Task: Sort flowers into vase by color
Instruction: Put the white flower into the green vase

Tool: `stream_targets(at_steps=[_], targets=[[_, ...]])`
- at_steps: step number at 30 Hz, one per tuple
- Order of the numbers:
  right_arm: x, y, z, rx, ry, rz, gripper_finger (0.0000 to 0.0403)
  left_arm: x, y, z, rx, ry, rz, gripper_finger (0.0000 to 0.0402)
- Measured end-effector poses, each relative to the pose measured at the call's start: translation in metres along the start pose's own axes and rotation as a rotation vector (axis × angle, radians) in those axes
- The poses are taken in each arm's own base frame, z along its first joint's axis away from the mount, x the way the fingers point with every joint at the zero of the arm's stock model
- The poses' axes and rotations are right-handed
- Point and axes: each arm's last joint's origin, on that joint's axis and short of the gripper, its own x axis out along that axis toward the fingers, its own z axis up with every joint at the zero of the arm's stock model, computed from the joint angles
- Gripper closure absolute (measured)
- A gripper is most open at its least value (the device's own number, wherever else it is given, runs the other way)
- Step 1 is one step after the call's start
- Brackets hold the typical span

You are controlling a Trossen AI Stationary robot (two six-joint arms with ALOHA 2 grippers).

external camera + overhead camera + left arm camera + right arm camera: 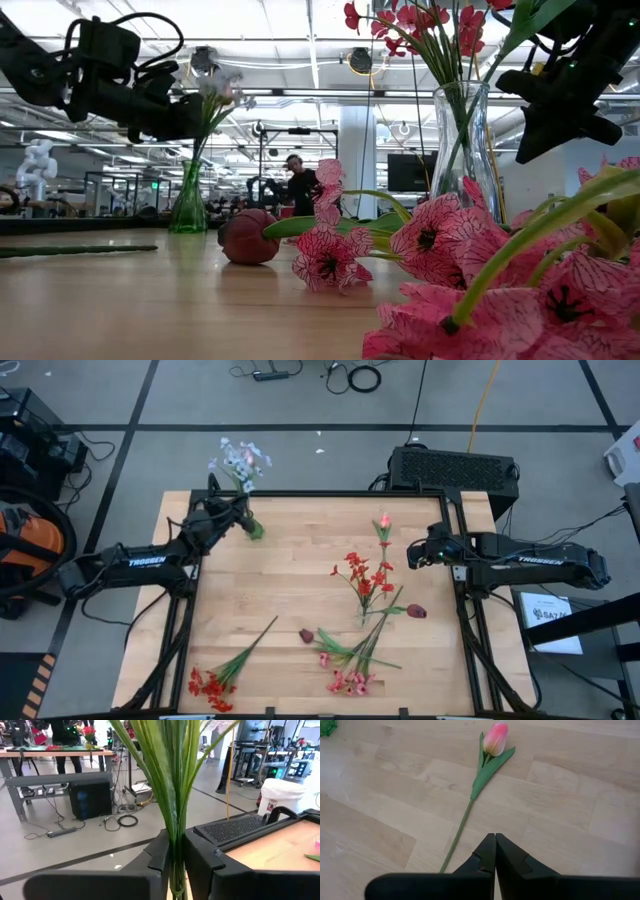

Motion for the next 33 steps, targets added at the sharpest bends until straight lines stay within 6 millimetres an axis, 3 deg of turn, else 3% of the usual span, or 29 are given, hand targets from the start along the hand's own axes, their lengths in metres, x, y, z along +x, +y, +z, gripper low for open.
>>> stream_targets(at_steps=[14,22,33], targets=[[0.0,0.0,0.0,-0.001,0.0,0.0,0.0403,-0.003,0.0,0.006,-0.012,-0.033,-0.004,0.0247],[0.0,0.002,0.002,0.007,-0.017,0.022,0.0403,-0.017,0.0,0.018,0.006,-0.07,-0.033,0.0245],[0.0,0.006,0.006,0.007,-0.055,0.064,0.0403,-0.037,-0.008,0.051,0.068,0.212,-0.088,0.0245]])
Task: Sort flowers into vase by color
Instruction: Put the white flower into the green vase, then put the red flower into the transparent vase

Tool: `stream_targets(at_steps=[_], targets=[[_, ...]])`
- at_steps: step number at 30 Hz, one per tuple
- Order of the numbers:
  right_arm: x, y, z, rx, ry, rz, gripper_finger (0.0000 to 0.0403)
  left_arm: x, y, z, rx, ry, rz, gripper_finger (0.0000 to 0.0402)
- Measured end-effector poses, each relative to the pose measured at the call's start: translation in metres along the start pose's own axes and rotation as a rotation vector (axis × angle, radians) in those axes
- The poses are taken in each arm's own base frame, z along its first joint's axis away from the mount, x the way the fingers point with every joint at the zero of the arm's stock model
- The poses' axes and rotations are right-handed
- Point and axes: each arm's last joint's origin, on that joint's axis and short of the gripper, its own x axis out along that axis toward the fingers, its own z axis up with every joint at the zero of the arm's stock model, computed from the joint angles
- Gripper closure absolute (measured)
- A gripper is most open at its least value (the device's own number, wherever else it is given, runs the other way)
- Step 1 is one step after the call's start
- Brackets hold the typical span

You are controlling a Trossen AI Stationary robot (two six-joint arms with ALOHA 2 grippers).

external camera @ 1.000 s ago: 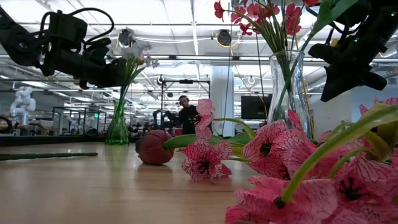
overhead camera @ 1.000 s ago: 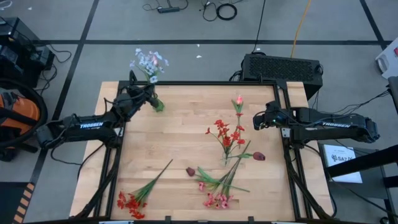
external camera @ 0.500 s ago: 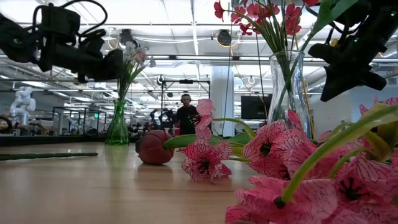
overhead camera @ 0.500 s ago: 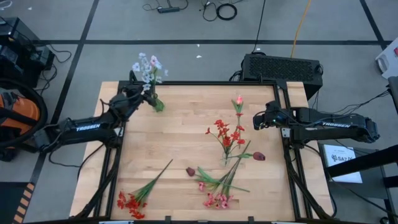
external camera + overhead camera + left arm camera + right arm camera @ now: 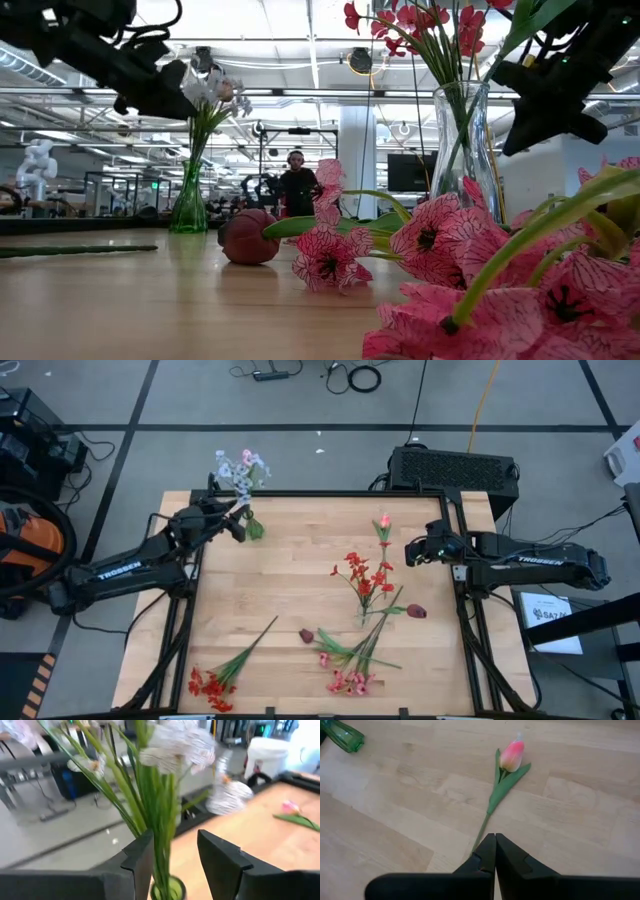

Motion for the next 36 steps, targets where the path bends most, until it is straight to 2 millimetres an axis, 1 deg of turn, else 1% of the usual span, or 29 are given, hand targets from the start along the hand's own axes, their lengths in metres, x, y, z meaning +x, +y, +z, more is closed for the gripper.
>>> stream_targets(at_steps=[4,9,16,23,30,33,36], targets=[[0.001,0.0,0.003,-0.013,-0.021,0.002,0.0403,-0.007,-0.003,0.005,-0.027,0.105,-0.017,0.0245],[0.002,-0.001,0.006,-0.027,-0.036,-0.001,0.0403,-0.017,-0.008,0.005,-0.098,0.232,-0.042,0.0245],[0.002,-0.002,0.008,-0.053,-0.038,-0.01,0.0403,-0.023,-0.025,0.001,-0.12,0.283,-0.106,0.0245],[0.002,-0.002,0.008,-0.068,-0.036,-0.01,0.0403,-0.024,-0.052,-0.007,-0.089,0.324,-0.191,0.0245],[0.002,-0.002,0.008,-0.078,-0.035,-0.01,0.0403,-0.024,-0.08,-0.015,-0.101,0.326,-0.218,0.0245],[0.002,-0.003,0.007,-0.109,-0.022,-0.007,0.0403,-0.024,-0.092,-0.013,-0.088,0.343,-0.245,0.0245],[0.002,-0.005,0.003,-0.169,0.055,0.008,0.0403,-0.024,-0.107,-0.007,-0.063,0.353,-0.273,0.0245]])
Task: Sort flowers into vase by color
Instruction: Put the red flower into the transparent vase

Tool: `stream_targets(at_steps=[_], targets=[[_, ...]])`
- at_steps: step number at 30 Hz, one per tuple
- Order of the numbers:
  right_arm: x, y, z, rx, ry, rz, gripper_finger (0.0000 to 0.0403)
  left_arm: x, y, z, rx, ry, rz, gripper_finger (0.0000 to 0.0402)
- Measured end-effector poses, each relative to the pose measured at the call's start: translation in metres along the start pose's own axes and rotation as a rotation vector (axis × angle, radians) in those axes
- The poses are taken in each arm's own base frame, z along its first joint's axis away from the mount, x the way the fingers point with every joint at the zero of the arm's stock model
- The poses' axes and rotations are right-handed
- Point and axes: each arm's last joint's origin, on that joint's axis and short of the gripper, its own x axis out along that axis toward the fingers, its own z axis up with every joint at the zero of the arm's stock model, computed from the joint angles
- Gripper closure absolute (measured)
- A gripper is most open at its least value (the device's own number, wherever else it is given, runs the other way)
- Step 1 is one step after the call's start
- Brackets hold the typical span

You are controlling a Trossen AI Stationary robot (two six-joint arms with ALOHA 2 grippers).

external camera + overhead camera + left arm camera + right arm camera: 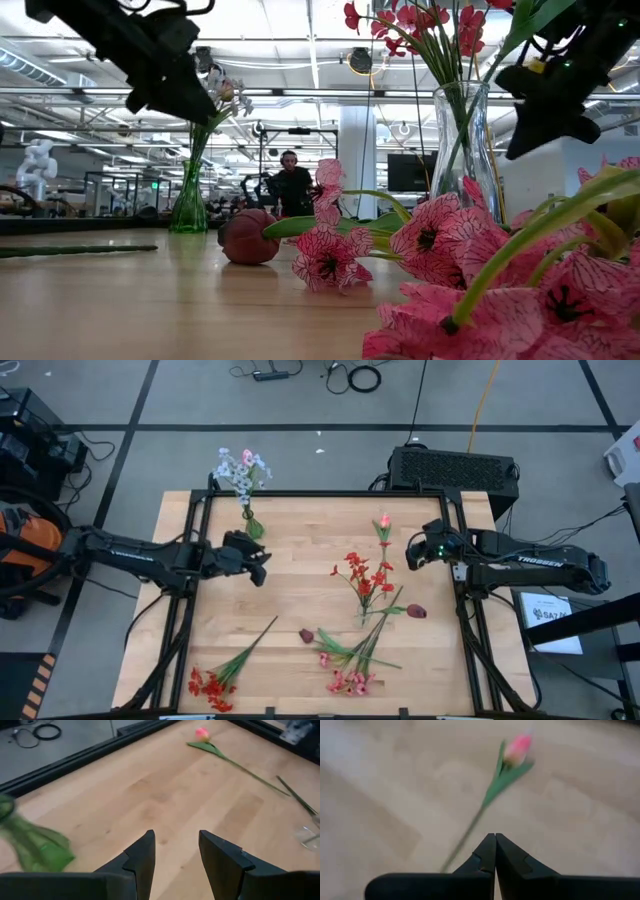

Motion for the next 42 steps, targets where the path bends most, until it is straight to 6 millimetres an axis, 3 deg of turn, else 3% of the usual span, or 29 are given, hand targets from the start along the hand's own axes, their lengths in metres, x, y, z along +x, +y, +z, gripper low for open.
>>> stream_targets(at_steps=[10,16,26,35,42], targets=[[-0.005,-0.008,-0.025,-0.08,0.411,0.09,0.0403,0.013,-0.041,0.001,0.093,0.069,-0.04,0.0245],[-0.017,-0.002,-0.045,-0.238,0.534,0.155,0.0403,0.014,-0.057,-0.003,0.079,0.088,-0.066,0.0245],[-0.039,0.027,-0.077,-0.368,0.543,0.328,0.0403,0.0,-0.073,-0.018,0.075,0.087,-0.114,0.0245],[-0.057,0.05,-0.118,-0.271,0.635,0.385,0.0403,-0.006,-0.076,-0.024,0.111,0.092,-0.114,0.0245],[-0.065,0.103,-0.169,-0.211,0.701,0.471,0.0403,-0.007,-0.073,-0.03,0.164,0.166,-0.114,0.0245]])
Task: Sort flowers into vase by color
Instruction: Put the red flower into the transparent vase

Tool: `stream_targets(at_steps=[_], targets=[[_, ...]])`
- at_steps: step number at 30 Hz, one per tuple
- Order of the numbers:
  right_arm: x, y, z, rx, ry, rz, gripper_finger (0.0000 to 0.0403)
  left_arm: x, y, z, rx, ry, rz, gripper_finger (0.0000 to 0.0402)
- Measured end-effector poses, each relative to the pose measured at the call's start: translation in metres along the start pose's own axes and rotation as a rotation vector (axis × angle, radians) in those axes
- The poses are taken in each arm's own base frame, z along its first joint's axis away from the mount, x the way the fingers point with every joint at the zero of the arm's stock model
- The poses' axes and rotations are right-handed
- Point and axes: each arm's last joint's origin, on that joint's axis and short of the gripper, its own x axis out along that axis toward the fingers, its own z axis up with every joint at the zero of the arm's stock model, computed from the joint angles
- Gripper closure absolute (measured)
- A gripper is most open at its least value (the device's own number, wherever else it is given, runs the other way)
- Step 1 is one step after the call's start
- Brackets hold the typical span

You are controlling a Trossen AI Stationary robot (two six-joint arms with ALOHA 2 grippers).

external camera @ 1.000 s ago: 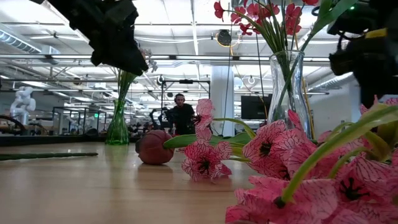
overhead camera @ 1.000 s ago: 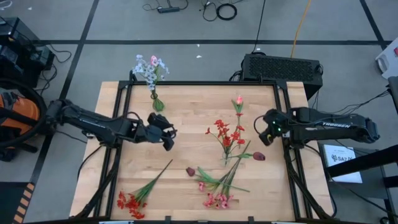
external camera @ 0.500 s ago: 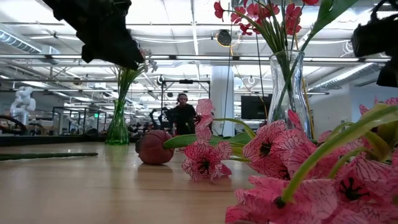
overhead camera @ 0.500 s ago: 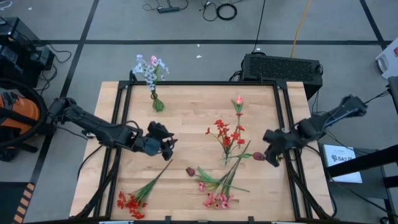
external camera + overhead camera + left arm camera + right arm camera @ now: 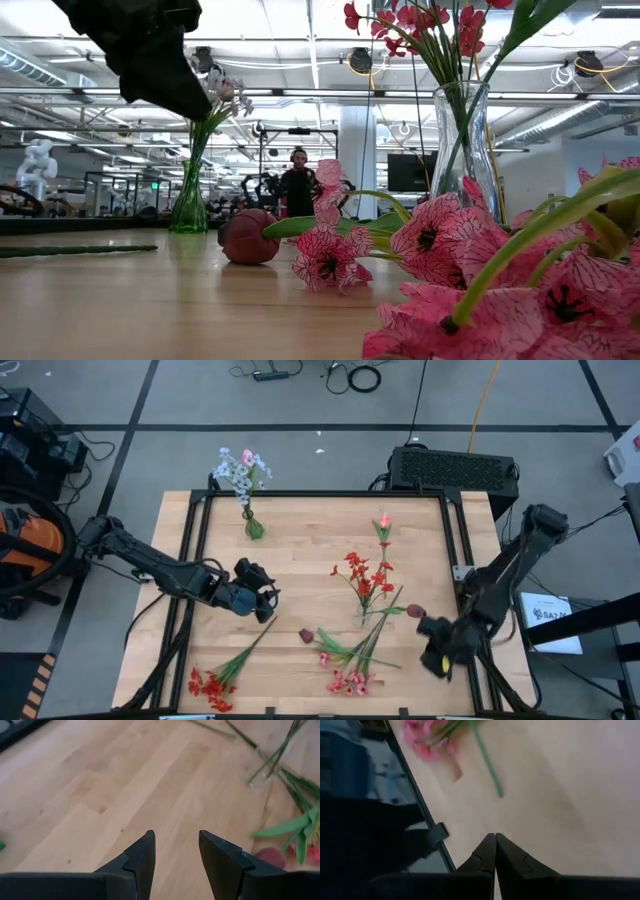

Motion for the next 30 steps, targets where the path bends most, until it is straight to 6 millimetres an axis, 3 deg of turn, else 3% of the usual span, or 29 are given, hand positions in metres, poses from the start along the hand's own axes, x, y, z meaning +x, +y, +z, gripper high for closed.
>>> stream_targets(at_steps=[8,14,18,23,30], targets=[[0.056,0.084,-0.007,-0.122,-0.065,-0.202,0.0403,0.0,-0.001,-0.005,0.073,0.11,-0.082,0.0245],[0.087,0.131,0.009,-0.127,-0.172,-0.249,0.0403,-0.001,-0.002,-0.007,0.095,0.151,-0.129,0.0245],[0.1,0.142,0.029,-0.11,-0.202,-0.254,0.0403,-0.001,-0.003,-0.008,0.093,0.186,-0.171,0.0245],[0.106,0.141,0.062,-0.063,-0.251,-0.26,0.0398,-0.001,-0.004,-0.008,0.095,0.201,-0.19,0.0245],[0.105,0.142,0.091,-0.171,-0.287,-0.231,0.0354,-0.004,-0.007,-0.012,0.112,0.205,-0.207,0.0245]])
